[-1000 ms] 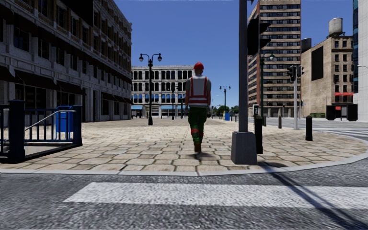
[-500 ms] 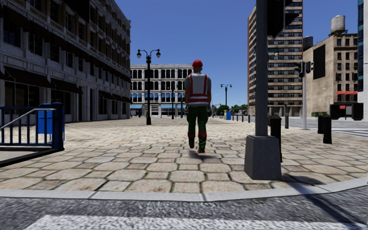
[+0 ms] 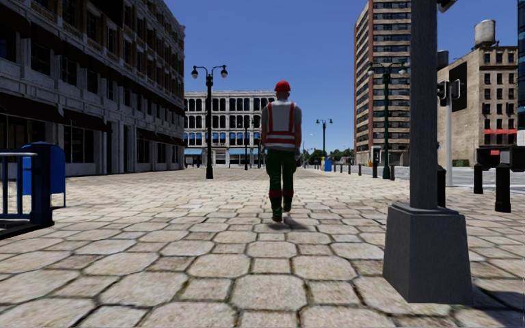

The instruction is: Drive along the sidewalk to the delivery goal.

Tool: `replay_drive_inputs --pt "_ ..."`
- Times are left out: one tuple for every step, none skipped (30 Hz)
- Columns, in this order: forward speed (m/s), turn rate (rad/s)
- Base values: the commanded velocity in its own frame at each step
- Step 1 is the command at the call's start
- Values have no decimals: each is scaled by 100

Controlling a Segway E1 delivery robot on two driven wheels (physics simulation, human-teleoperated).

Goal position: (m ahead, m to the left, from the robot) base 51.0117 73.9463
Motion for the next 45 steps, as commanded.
replay_drive_inputs --pt "148 0" --pt "148 0" --pt "148 2" --pt "148 2" --pt "148 9" --pt "148 16" --pt "148 22" --pt "148 28" --pt "148 32" --pt "148 33" --pt "148 33" --pt "148 33" --pt "148 33" --pt "148 33" --pt "148 33" --pt "148 33" --pt "148 32" --pt "148 18" --pt "148 0" --pt "148 0" --pt "148 0" --pt "148 0" --pt "148 0" --pt "148 0" --pt "148 0" --pt "148 0" --pt "148 0" --pt "148 0" --pt "148 0" --pt "148 0" --pt "148 0" --pt "148 0" --pt "148 0" --pt "148 0" --pt "148 0" --pt "148 0" --pt "148 0" --pt "148 0" --pt "148 0" --pt "148 5" --pt "148 8" --pt "148 8" --pt "148 8" --pt "148 9" --pt "148 9"
